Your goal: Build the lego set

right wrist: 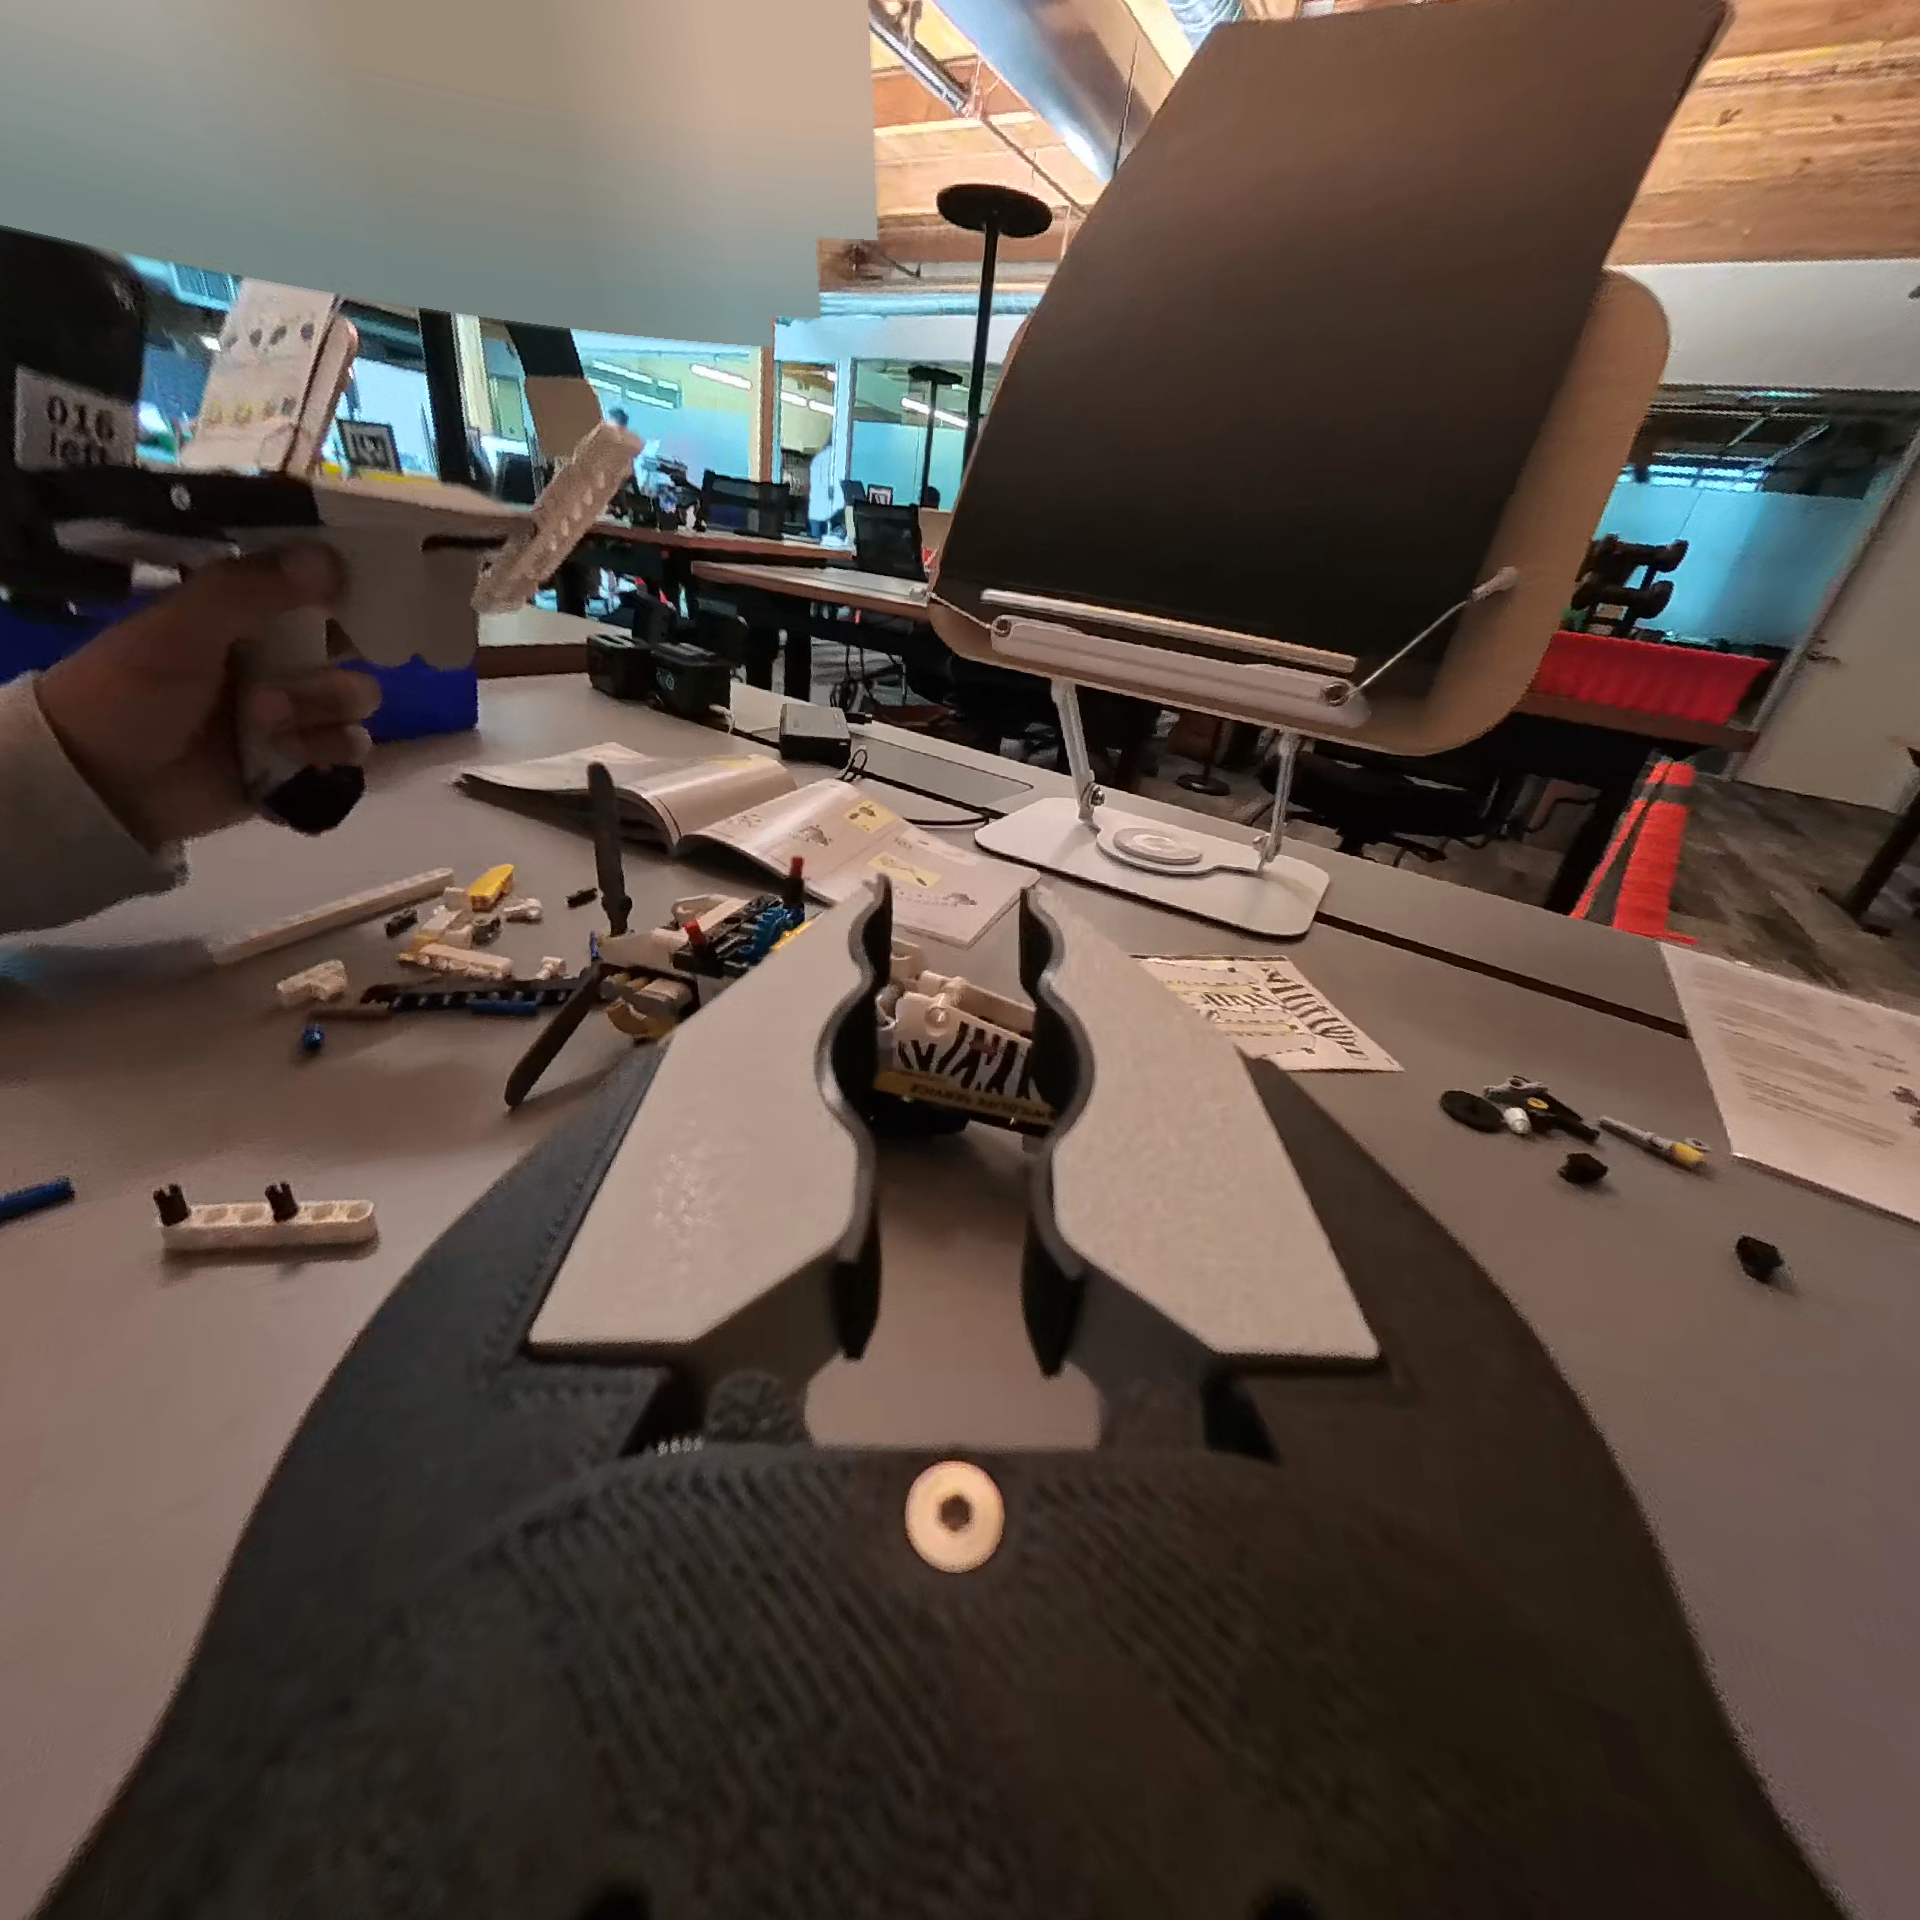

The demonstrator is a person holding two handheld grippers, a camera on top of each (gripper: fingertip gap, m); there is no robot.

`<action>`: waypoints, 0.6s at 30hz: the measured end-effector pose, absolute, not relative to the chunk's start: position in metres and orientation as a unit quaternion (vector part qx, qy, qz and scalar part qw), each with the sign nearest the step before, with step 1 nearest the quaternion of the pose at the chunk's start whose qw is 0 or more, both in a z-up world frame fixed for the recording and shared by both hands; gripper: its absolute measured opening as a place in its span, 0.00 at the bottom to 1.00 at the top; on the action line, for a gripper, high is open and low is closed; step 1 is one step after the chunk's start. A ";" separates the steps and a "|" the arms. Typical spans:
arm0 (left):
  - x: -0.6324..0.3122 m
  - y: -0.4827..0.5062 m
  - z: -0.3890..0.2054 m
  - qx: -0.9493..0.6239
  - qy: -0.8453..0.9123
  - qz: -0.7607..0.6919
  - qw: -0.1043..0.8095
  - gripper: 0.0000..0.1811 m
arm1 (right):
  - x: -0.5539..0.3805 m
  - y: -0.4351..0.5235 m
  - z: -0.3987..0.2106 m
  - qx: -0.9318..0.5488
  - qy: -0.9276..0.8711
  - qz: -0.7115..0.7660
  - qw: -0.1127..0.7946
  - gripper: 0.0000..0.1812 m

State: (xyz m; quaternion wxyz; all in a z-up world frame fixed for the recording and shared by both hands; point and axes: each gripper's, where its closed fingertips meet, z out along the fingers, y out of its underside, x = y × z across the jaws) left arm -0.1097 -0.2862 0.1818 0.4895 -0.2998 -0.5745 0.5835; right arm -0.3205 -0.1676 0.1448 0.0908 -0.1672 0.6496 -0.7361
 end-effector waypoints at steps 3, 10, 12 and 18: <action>-0.107 -0.284 0.180 -0.298 -0.576 0.586 0.486 0.13 | -0.327 -0.164 0.150 -0.146 0.640 -0.745 0.119 0.13; -0.105 -0.277 0.174 -0.295 -0.585 0.596 0.464 0.13 | -0.329 -0.160 0.154 -0.136 0.629 -0.751 0.146 0.12; -0.102 -0.274 0.173 -0.296 -0.584 0.605 0.452 0.13 | -0.328 -0.158 0.155 -0.139 0.626 -0.753 0.144 0.12; -0.098 -0.259 0.174 -0.296 -0.571 0.604 0.472 0.13 | -0.326 -0.157 0.155 -0.145 0.626 -0.753 0.144 0.12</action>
